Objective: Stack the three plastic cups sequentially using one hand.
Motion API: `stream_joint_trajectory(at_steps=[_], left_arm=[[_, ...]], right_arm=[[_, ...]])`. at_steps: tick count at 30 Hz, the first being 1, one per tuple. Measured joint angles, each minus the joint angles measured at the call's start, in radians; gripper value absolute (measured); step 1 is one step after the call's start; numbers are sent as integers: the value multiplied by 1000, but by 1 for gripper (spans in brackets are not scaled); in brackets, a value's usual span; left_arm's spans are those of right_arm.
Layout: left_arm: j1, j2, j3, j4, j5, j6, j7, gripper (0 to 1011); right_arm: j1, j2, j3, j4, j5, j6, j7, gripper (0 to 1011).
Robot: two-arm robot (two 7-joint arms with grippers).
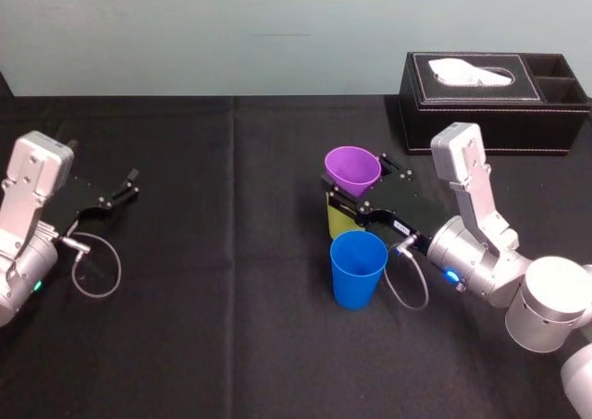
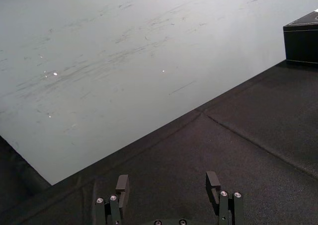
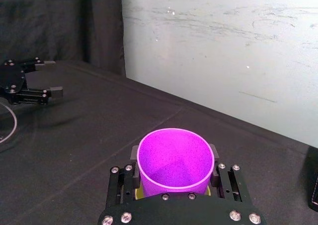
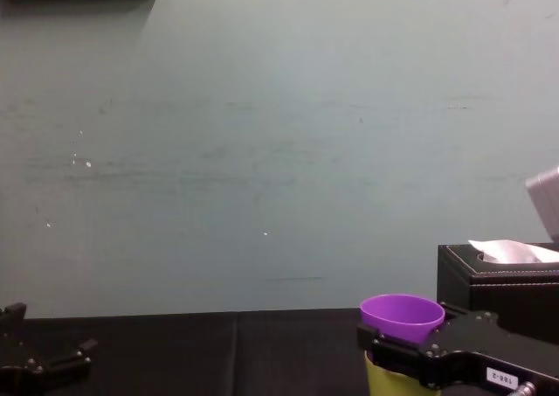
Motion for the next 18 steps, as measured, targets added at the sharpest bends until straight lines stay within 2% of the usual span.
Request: stream_joint_trajectory(at_steps=[18], left_arm=[[0,0,0,0,0,0,0,1011]], right_arm=[[-1,-4,2,4,-8,4,-8,749]])
